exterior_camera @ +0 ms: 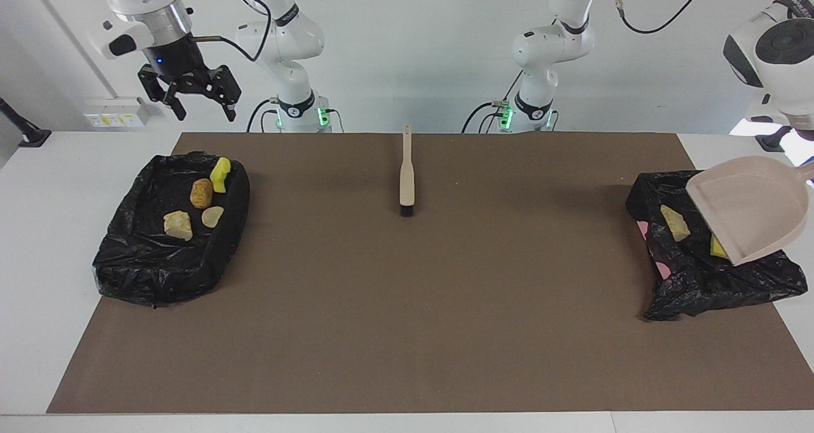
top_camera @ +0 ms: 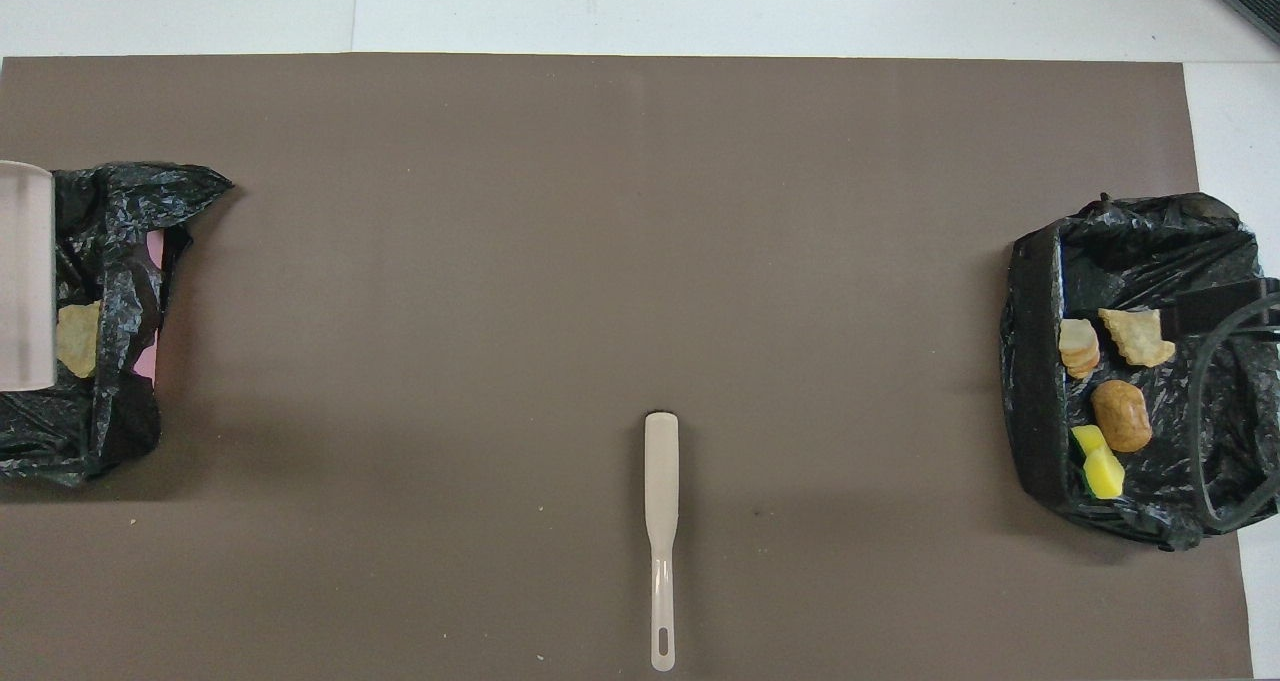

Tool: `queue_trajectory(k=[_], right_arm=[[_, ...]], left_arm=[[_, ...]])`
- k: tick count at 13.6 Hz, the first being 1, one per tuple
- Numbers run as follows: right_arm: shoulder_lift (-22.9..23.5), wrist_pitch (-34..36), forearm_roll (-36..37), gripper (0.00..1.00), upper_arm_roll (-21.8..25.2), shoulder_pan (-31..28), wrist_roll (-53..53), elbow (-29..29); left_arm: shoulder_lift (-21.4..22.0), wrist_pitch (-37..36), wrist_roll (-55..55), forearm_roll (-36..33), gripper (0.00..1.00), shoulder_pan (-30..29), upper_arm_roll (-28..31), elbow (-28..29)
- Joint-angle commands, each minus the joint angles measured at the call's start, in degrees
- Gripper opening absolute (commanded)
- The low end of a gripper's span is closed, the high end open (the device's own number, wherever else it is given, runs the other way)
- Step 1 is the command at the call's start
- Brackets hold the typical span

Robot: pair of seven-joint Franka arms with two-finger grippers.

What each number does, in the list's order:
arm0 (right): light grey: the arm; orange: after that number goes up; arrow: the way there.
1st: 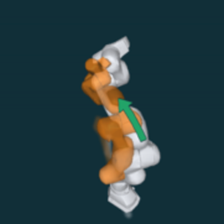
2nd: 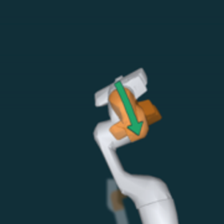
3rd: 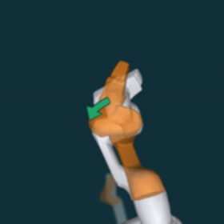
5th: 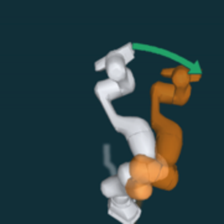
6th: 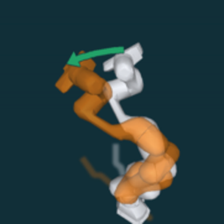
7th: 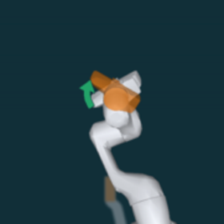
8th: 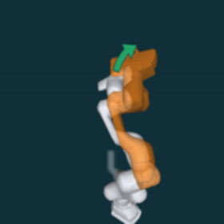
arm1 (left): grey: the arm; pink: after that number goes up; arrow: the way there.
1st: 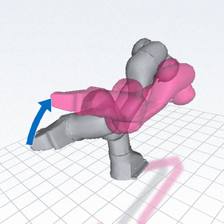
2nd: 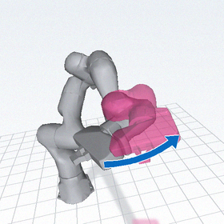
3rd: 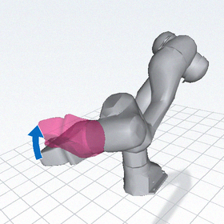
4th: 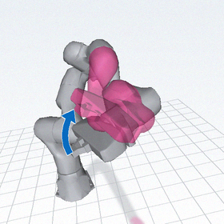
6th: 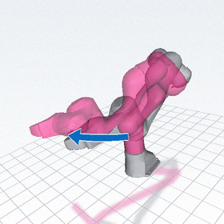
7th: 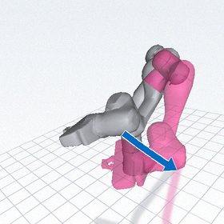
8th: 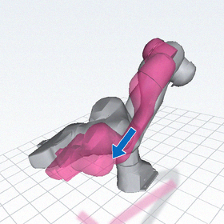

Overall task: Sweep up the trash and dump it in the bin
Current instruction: 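Tip the dustpan over the nearer black bag with the left gripper, then return the dustpan to the table center with the left gripper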

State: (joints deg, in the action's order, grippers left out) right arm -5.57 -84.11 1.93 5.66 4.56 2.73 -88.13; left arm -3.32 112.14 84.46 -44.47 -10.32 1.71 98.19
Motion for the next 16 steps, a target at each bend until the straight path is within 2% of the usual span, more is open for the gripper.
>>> queue_trajectory(k=[1, 4, 6, 10, 12, 16], right_arm=[[2.05, 1.4, 2.04, 1.0, -0.74, 0.36, -0.89, 2.78], [1.0, 1.58, 1.33, 1.0, -0.21, 0.54, -0.63, 1.82], [-1.36, 1.32, 1.24, 1.0, 0.93, 0.71, -0.27, -2.12], [-1.64, 0.61, 0.97, 1.0, 1.37, 1.24, -0.19, -2.66], [-1.64, 0.52, 0.97, 1.0, 0.67, -1.03, -0.62, -2.66], [-1.64, 0.79, 0.62, 1.0, 0.58, -0.43, -0.62, -2.58]], left_arm=[[0.77, -4.37, -5.43, 10.14, 0.0, 1.79, 0.4, 0.34], [1.91, -9.55, -17.79, 21.15, 0.0, 5.12, 0.4, 1.57], [2.09, -14.56, -27.81, 25.37, 0.0, 9.33, 0.4, 1.4], [2.7, -20.64, -52.49, 34.17, 0.0, 20.13, 0.32, 1.04], [3.14, -21.0, -64.44, 38.91, 0.0, 24.88, -0.04, 1.13], [2.09, -17.06, -87.32, 45.6, 0.0, 34.82, -0.12, 1.04]])
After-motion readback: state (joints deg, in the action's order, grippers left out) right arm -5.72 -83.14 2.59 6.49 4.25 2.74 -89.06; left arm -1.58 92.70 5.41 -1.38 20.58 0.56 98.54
